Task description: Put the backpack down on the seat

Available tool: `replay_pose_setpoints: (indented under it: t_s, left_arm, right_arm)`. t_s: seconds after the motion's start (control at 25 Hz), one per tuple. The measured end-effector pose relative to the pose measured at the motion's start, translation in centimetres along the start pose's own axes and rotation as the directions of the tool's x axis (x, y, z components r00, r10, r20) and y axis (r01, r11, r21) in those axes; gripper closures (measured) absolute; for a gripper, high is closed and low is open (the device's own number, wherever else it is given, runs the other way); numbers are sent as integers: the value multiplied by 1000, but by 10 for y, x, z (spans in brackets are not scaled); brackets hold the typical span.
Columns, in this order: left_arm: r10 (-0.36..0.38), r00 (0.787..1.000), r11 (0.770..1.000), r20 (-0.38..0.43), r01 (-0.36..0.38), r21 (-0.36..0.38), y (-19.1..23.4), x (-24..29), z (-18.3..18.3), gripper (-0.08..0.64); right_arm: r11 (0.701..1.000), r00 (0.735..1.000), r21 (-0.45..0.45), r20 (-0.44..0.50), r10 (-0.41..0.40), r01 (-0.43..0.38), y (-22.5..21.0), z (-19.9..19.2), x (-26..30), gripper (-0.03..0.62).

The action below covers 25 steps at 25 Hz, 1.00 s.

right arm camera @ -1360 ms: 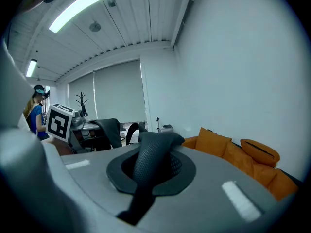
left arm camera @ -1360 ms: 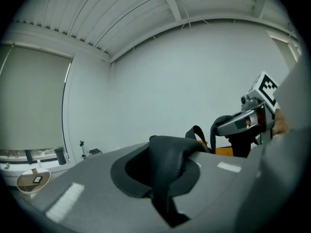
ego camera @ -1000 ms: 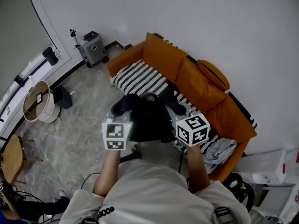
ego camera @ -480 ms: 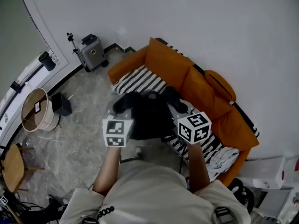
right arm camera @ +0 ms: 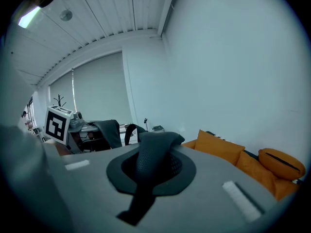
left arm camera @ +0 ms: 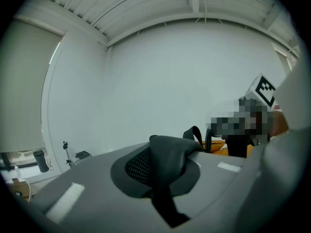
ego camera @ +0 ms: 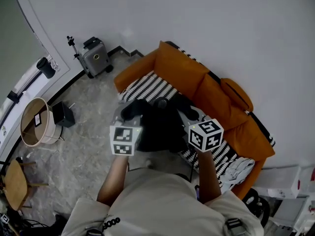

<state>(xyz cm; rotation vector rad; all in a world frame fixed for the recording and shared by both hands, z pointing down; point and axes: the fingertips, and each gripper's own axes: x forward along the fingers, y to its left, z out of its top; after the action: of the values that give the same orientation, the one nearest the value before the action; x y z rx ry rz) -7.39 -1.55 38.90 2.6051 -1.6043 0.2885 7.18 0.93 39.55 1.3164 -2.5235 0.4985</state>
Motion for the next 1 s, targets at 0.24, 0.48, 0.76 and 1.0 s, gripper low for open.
replay_pose_setpoints:
  t_s: [0.24,0.48,0.76,1.0]
  left_arm:
    - [-26,1000,1000,-8,26,8,23,19,-1,549]
    - [-20,1000,1000,2,20,-6,46,41,4,549]
    - [-2,1000,1000,-18,1,-14,74,77,3,549]
    - [-6,999,1000,-43,5,-14,98,121,2,549]
  right_arm:
    - [1000,1000,16,9,-27,27,0,7,28,589]
    - [1000,1000,11,7,-24,24,-7,19,55,589]
    - [1000,1000,14,10,10,-10,-28,32,98,589]
    - [1000,1000,18,2,26,-26,-55,48,141,589]
